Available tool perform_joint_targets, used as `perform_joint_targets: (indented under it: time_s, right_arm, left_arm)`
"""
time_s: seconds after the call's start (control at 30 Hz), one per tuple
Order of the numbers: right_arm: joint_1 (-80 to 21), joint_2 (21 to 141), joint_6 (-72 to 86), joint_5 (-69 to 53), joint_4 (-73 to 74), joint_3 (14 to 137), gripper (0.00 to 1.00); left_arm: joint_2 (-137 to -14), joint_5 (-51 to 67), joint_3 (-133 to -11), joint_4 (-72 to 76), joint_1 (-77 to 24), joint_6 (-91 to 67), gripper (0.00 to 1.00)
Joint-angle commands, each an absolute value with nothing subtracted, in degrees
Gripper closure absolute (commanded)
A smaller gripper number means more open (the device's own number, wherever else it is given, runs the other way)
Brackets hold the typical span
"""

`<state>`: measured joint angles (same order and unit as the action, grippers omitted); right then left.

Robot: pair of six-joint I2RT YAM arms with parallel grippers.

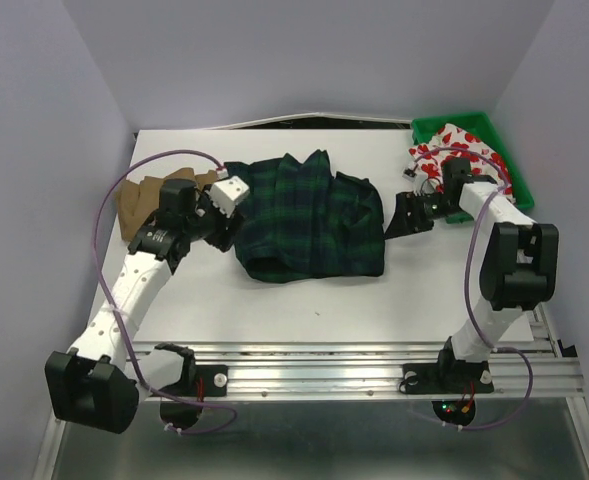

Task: Fold and stack the skirts
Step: Flatten the skirt out

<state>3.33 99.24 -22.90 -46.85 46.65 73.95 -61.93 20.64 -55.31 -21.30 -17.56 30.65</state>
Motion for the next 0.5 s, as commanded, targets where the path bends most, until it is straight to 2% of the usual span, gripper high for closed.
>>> perform_joint_targets:
  time_s: [0.0,0.1,0.13,0.23,0.3,0.37,0.47]
  right_arm:
    - [3.3,104.4,-13.6,-48.2,50.1,73.0,0.21]
    - [3.3,105.8,-8.0,-49.5,47.5,71.1,0.20]
    - [3.3,106.7,-5.8,-50.1,46.9,70.5,0.19]
    - [3.3,108.1,-2.8,-51.8,46.8,70.0,0.19]
    - [3.3,109.0,-2.1,-52.6,46.8,68.9,0.17]
    - [3.3,109.4,-0.8,-53.3,46.1,67.9,0.17]
    - [3.3,110.3,-0.2,-54.2,45.5,66.2,0.15]
  left_arm:
    - [-65.0,30.0,-52.4,-22.9,-8.7,13.3,0.29]
    - [-67.2,31.0,-54.0,-22.6,-6.9,11.6,0.24]
    - [-68.6,30.0,-54.5,-22.2,-6.1,7.0,0.19]
    - [-73.8,32.7,-55.5,-22.1,-3.7,-0.5,0.12]
    - [-76.9,34.4,-55.1,-23.0,-3.3,-6.9,0.11]
    - [-79.3,37.8,-53.6,-21.5,-2.7,-11.5,0.03]
    - [-79.4,37.3,-50.9,-19.2,-2.7,-15.4,0.01]
